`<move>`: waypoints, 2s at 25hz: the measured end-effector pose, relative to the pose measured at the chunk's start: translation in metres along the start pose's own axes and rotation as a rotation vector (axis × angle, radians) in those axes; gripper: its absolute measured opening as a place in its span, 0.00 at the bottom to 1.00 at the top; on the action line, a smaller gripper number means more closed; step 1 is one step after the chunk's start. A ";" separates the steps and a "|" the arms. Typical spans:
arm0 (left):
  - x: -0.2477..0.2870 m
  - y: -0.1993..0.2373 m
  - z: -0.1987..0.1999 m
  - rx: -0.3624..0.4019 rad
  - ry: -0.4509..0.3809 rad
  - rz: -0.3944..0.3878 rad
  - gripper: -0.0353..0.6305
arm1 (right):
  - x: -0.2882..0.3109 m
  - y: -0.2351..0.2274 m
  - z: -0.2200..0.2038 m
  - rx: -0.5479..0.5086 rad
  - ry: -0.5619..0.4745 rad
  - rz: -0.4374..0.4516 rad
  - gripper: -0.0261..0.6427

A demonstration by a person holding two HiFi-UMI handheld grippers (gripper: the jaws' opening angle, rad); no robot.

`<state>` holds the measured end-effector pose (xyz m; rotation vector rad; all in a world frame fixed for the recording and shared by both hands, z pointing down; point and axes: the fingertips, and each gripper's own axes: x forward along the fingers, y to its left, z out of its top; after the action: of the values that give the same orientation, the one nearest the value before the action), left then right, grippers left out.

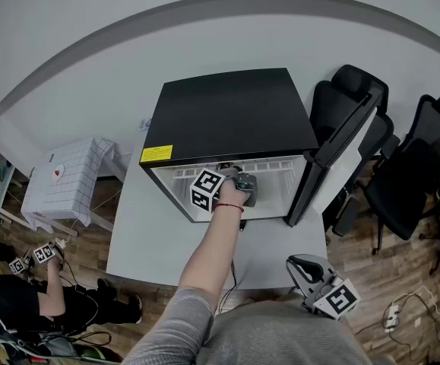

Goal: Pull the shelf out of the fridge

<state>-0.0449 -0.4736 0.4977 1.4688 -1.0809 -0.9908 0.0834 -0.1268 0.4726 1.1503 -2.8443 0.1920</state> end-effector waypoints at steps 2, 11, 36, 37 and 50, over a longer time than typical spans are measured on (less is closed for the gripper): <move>0.000 0.001 0.000 0.011 -0.001 0.011 0.13 | 0.000 0.001 0.000 -0.004 0.000 0.002 0.06; 0.001 0.000 0.000 0.010 0.005 0.006 0.12 | -0.002 0.005 -0.001 -0.009 0.009 0.004 0.06; -0.006 0.002 -0.002 -0.084 0.009 0.018 0.11 | -0.015 0.015 -0.002 -0.017 0.022 -0.034 0.06; -0.007 0.002 -0.002 -0.086 0.009 0.018 0.11 | -0.014 0.015 -0.002 -0.018 0.021 -0.032 0.06; -0.023 0.001 -0.005 -0.095 0.024 0.007 0.10 | -0.010 0.029 -0.005 -0.023 0.021 -0.012 0.06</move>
<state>-0.0458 -0.4505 0.5005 1.3954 -1.0074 -1.0041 0.0701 -0.0986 0.4734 1.1541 -2.8136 0.1690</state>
